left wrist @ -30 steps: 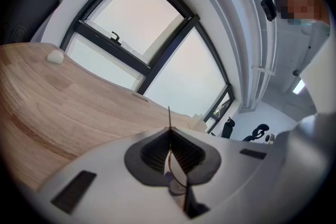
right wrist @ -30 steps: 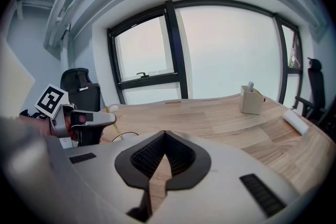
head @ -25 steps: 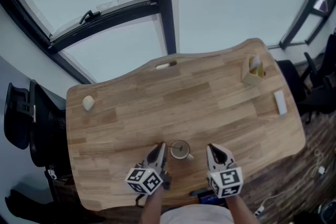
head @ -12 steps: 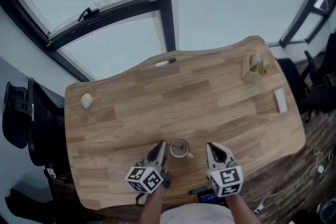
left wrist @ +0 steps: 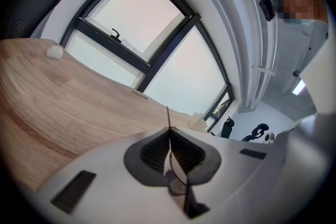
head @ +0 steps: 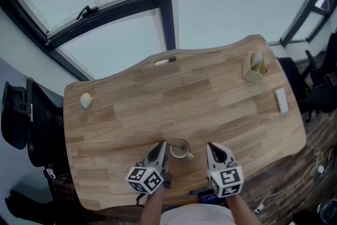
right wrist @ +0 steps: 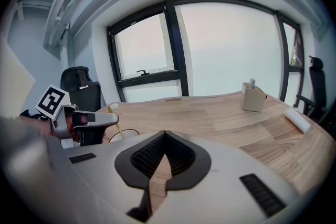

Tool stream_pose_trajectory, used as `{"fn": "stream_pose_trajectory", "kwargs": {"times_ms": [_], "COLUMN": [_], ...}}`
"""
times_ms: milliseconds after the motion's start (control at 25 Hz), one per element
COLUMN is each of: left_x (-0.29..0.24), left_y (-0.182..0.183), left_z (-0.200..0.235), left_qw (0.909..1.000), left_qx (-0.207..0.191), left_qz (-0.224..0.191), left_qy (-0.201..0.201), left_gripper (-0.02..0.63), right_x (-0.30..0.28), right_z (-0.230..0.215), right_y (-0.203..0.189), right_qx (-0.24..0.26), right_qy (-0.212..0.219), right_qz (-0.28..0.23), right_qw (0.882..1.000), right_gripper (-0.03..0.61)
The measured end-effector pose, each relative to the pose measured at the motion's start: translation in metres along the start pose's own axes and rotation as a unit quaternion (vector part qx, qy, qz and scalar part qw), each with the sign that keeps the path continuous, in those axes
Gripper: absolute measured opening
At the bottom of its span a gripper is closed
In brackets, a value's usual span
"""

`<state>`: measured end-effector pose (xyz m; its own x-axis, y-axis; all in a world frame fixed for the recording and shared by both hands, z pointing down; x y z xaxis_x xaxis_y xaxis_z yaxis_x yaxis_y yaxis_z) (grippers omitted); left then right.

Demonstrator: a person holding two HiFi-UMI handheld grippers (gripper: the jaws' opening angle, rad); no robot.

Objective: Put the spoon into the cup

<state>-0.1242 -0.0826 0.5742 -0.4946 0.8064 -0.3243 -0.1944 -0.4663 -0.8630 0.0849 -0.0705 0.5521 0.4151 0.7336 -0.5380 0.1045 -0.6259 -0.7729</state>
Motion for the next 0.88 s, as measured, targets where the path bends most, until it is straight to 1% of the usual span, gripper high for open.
{"fn": "stream_pose_trajectory", "kwargs": {"times_ms": [760,880], "left_x": [-0.0009,-0.0009], "left_y": [-0.0030,-0.0036], "left_z": [-0.0002,-0.0004], "left_qw": [1.0000,1.0000], "left_qx": [0.004,0.004], "left_qz": [-0.003,-0.004], "left_qy": [-0.003,-0.002], "left_gripper": [0.003,0.002], "right_x": [-0.0028,-0.0026], "right_z": [-0.0034,-0.0027], "right_y": [-0.0037,-0.0040], "right_qx": [-0.003,0.000], "right_qy": [-0.006,-0.001], "right_qz": [0.003,0.005], "right_qw": [1.000,1.000], "right_gripper": [-0.003,-0.003]}}
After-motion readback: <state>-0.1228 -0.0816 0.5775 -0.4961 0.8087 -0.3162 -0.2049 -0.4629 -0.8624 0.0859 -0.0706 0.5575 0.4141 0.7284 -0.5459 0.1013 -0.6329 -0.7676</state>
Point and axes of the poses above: the fingertips, and each gripper's own axes: x backward along the fingers, z to its left, y out of its top, the point moved 5 cm from there along x, backward along the fingers, and after that the axes turned 14 degrees about -x, right-handed, at the moved point
